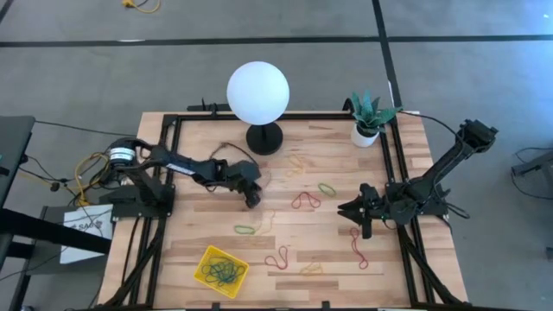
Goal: Pick and place items into bin
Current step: Put the red rubber band into the yellow bin
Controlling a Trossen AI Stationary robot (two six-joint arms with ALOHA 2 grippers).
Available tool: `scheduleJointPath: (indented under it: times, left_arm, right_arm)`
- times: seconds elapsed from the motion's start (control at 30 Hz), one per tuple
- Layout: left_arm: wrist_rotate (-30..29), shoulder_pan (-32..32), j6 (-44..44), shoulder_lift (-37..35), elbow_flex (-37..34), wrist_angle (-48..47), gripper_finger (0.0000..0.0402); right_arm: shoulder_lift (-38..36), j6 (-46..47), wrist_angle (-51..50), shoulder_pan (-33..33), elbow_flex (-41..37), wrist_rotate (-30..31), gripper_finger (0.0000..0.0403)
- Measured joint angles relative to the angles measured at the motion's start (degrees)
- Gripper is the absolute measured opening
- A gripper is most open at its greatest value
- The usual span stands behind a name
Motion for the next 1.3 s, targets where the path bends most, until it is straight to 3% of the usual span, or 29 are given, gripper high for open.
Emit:
scheduleJointPath:
  times: [0.1, 0.23, 0.4, 0.57, 0.7, 0.87, 1.0, 1.3]
  left_arm:
    - [-0.7, -2.7, 0.6, -7.4, 0.4, -1.4, 0.0000]
    - [-5.0, -10.5, 1.1, -19.6, 0.3, -11.3, 0.0000]
    - [-10.8, -28.5, -0.5, -31.7, 0.4, -20.0, 0.0000]
    - [-20.7, -50.3, -3.1, -33.0, 0.4, -20.2, 0.0000]
    - [-31.4, -60.3, -10.1, -29.4, 0.4, -18.6, 0.0000]
    - [-31.8, -65.2, -18.7, -24.7, 0.4, -17.4, 0.0000]
    - [-26.9, -66.3, -25.5, -20.6, 0.4, -17.4, 0.0000]
    - [-22.5, -64.7, -29.5, -15.0, 0.4, -17.4, 0.0000]
  right_arm:
    - [0.9, 0.9, 0.3, 0.0, 0.0, 1.2, 0.0095]
    - [3.1, 1.3, 0.8, 0.0, 0.0, 2.7, 0.0095]
    - [7.5, 6.3, 0.9, 0.0, 0.0, 3.1, 0.0095]
    - [13.6, 11.6, 2.7, -0.2, 0.0, 4.4, 0.0095]
    - [17.8, 13.8, 4.9, -0.5, 0.0, 4.5, 0.0095]
    - [21.6, 13.8, 9.8, -0.5, 0.0, 4.4, 0.0095]
    - [24.1, 13.8, 14.5, -0.5, 0.1, 4.3, 0.0095]
    - [29.5, 13.8, 16.8, -2.9, 0.1, 4.2, 0.0095]
